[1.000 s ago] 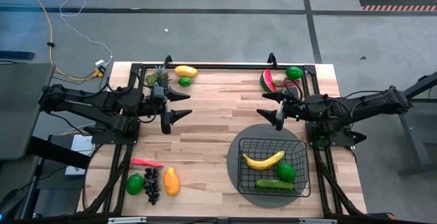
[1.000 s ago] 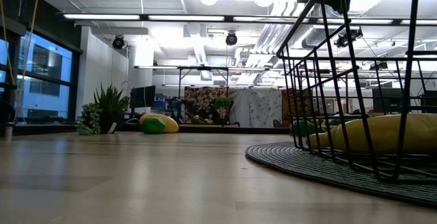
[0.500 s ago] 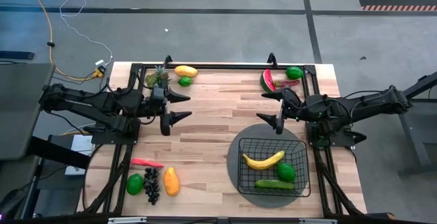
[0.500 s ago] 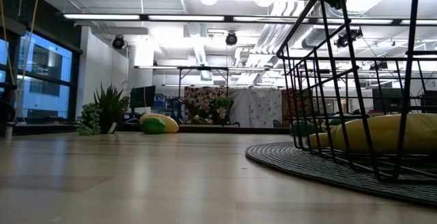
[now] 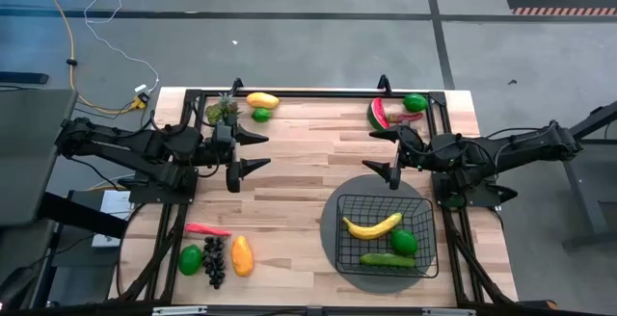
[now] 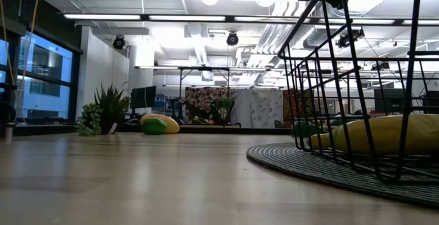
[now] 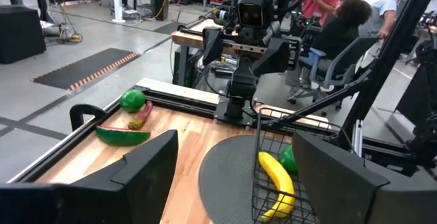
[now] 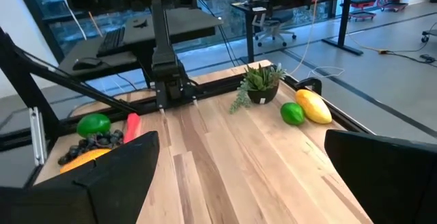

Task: Build produce basket
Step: Put the yellow mango into the black basket

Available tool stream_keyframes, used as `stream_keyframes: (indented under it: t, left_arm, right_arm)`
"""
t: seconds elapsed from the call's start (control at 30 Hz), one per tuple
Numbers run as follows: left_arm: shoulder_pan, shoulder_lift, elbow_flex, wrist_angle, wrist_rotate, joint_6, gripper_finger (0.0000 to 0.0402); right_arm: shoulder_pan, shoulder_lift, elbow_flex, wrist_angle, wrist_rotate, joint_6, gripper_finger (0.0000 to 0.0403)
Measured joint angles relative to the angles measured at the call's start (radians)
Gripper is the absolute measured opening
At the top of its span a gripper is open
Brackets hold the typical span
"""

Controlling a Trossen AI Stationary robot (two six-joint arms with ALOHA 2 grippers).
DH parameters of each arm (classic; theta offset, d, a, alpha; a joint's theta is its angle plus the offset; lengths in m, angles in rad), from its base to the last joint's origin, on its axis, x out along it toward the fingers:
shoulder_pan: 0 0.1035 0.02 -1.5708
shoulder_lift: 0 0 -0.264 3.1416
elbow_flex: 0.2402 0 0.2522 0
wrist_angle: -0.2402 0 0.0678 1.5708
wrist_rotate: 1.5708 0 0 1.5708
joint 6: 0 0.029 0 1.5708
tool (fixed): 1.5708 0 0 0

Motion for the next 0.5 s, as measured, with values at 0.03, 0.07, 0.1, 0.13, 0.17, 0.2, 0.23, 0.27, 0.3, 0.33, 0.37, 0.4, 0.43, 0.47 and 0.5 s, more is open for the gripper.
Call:
stream_keyframes:
  t: [0.03, 0.07, 0.1, 0.13, 0.17, 0.2, 0.23, 0.27, 0.3, 0.33, 0.37, 0.4, 0.43, 0.47, 0.5]
  left_arm:
    - [0.0, 0.0, 0.0, 0.0, 0.0, 0.001, 0.0278]
    - [0.0, 0.0, 0.0, 0.0, 0.0, 0.001, 0.0278]
    - [0.0, 0.0, 0.0, 0.0, 0.0, 0.002, 0.0278]
    - [0.0, 0.0, 0.0, 0.0, 0.0, 0.007, 0.0278]
    - [0.0, 0.0, 0.0, 0.0, 0.0, 0.01, 0.0278]
    - [0.0, 0.0, 0.0, 0.0, 0.0, 0.01, 0.0278]
    - [0.0, 0.0, 0.0, 0.0, 0.0, 0.01, 0.0278]
    - [0.0, 0.0, 0.0, 0.0, 0.0, 0.01, 0.0278]
    - [0.0, 0.0, 0.0, 0.0, 0.0, 0.01, 0.0278]
    - [0.0, 0.0, 0.0, 0.0, 0.0, 0.01, 0.0278]
    - [0.0, 0.0, 0.0, 0.0, 0.0, 0.01, 0.0278]
    - [0.0, 0.0, 0.0, 0.0, 0.0, 0.01, 0.0278]
    - [0.0, 0.0, 0.0, 0.0, 0.0, 0.01, 0.0278]
    - [0.0, 0.0, 0.0, 0.0, 0.0, 0.01, 0.0278]
    - [0.0, 0.0, 0.0, 0.0, -0.003, 0.01, 0.0278]
  right_arm:
    - [0.0, 0.0, 0.0, -0.004, 0.0, -0.007, 0.0399]
    - [0.0, 0.0, 0.0, -0.008, 0.0, -0.009, 0.0399]
    - [0.0, 0.0, 0.0, -0.01, 0.001, -0.01, 0.0399]
    - [0.0, 0.0, 0.0, -0.012, 0.004, -0.012, 0.0399]
    - [0.0, 0.0, 0.0, -0.015, 0.01, -0.017, 0.0399]
    - [0.0, 0.0, 0.0, -0.016, 0.013, -0.023, 0.0399]
    - [0.0, 0.0, 0.0, -0.016, 0.018, -0.023, 0.0399]
    - [0.0, 0.0, 0.0, -0.016, 0.021, -0.023, 0.0399]
    - [0.0, 0.0, 0.0, -0.016, 0.026, -0.023, 0.0399]
    - [0.0, 0.0, 0.0, -0.016, 0.027, -0.023, 0.0399]
    - [0.0, 0.0, 0.0, -0.016, 0.027, -0.023, 0.0399]
    - [0.0, 0.0, 0.0, -0.016, 0.027, -0.023, 0.0399]
    - [0.0, 0.0, 0.0, -0.016, 0.027, -0.022, 0.0399]
    - [0.0, 0.0, 0.0, -0.016, 0.027, -0.022, 0.0399]
    - [0.0, 0.0, 0.0, -0.016, 0.027, -0.022, 0.0399]
